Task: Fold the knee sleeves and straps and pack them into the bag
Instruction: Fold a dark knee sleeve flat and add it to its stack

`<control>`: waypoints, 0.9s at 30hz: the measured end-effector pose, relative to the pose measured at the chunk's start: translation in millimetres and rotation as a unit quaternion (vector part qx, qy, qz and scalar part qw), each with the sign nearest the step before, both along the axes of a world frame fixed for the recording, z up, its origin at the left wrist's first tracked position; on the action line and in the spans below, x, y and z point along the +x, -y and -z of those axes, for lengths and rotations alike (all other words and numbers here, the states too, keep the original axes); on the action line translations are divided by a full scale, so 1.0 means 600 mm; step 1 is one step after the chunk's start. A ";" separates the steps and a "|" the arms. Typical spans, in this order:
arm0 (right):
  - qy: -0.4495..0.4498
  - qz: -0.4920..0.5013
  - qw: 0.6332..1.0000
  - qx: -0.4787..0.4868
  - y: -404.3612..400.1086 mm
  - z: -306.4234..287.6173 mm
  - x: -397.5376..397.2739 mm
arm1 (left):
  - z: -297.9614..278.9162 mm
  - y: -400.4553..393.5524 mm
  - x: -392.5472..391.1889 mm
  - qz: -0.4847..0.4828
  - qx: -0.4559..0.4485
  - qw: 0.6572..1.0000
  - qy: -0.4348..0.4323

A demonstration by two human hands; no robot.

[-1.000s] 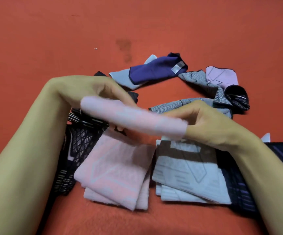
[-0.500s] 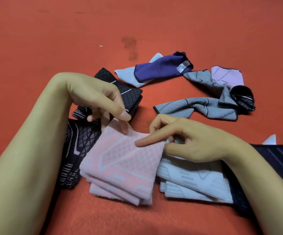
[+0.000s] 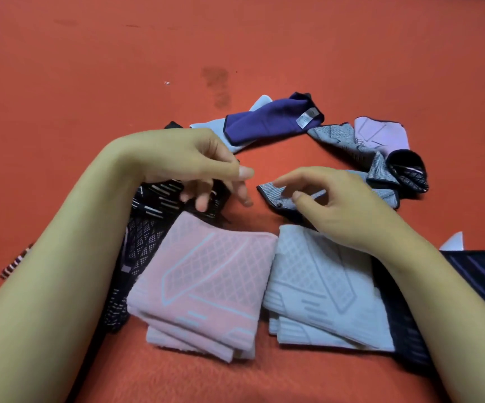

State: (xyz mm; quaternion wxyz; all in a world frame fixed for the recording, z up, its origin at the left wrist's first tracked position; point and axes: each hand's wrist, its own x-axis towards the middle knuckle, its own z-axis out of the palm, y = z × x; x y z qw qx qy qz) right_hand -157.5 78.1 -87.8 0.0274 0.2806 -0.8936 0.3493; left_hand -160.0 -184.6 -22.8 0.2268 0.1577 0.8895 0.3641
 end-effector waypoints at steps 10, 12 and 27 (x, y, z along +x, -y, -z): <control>0.002 0.143 0.976 0.166 -0.007 0.042 -0.018 | 0.081 -0.031 -0.048 -0.074 0.035 0.978 -0.191; -0.030 0.164 0.983 0.081 -0.004 0.038 -0.023 | 0.089 -0.029 -0.053 -0.066 0.041 0.980 -0.185; -0.060 0.037 0.988 -0.138 0.011 0.027 -0.010 | 0.072 -0.031 -0.043 -0.053 0.112 0.977 -0.176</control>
